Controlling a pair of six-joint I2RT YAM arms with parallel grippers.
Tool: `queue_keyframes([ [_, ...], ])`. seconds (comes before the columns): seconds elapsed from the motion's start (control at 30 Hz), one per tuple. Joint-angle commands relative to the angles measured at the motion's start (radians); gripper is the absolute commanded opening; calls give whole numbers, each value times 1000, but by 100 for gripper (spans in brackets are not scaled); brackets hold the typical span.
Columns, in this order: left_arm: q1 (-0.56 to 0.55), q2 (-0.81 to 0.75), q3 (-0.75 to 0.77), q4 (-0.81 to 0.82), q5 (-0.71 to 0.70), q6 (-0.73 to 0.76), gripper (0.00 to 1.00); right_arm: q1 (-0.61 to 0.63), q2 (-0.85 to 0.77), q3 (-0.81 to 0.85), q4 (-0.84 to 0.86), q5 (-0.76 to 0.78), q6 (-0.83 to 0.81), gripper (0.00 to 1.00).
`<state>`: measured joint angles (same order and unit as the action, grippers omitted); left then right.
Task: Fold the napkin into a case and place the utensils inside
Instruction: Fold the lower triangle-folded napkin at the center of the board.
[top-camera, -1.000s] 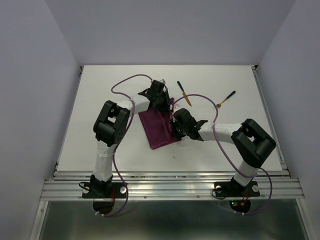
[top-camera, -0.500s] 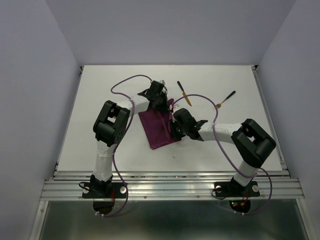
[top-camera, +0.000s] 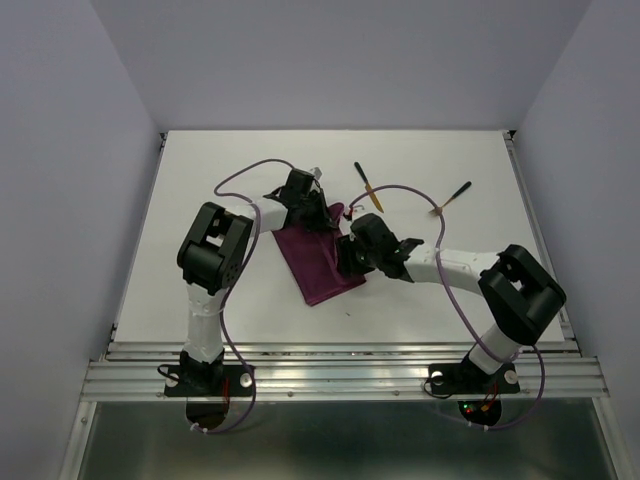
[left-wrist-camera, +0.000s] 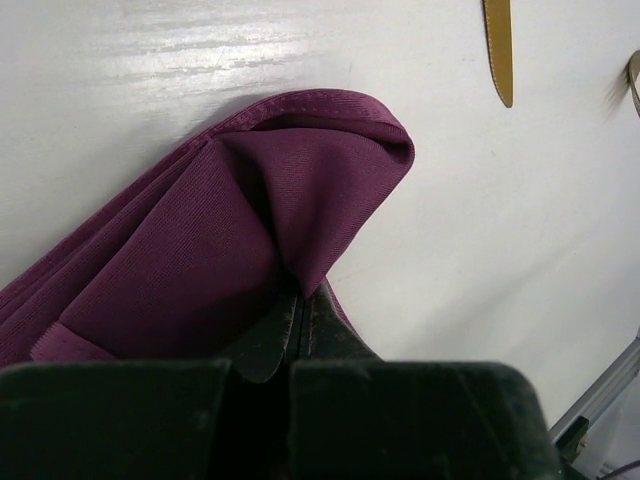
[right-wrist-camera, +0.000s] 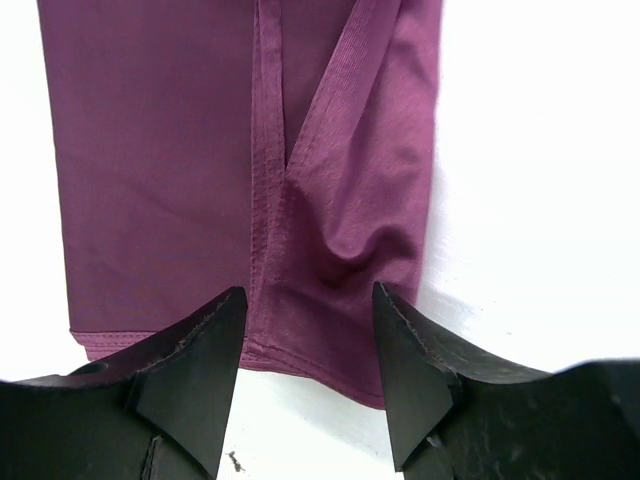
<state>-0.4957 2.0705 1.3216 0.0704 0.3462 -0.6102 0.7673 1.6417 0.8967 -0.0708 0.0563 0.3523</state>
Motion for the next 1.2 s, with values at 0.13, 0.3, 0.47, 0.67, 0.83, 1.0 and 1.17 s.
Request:
queue_keyframes([
  [0.13, 22, -85, -70, 100, 82, 3, 0, -52, -75, -4, 35, 14, 106, 47],
  [0.3, 25, -89, -84, 112, 94, 3, 0, -62, -60, -22, 58, 30, 194, 31],
  [0.47, 26, -96, -96, 121, 96, 1, 0, -62, -17, 25, 95, 34, 217, 27],
  [0.67, 28, -102, -104, 129, 105, -2, 0, -62, 59, 108, 92, 57, 223, 22],
  [0.83, 31, -108, -110, 134, 106, -3, 0, -62, 150, 146, 83, 31, 235, 19],
  [1.0, 31, -133, -130, 151, 112, -6, 2, -62, 201, 154, 89, 19, 232, 18],
  [1.17, 34, -173, -131, 118, 76, 15, 15, -62, 208, 123, 101, 34, 235, 17],
])
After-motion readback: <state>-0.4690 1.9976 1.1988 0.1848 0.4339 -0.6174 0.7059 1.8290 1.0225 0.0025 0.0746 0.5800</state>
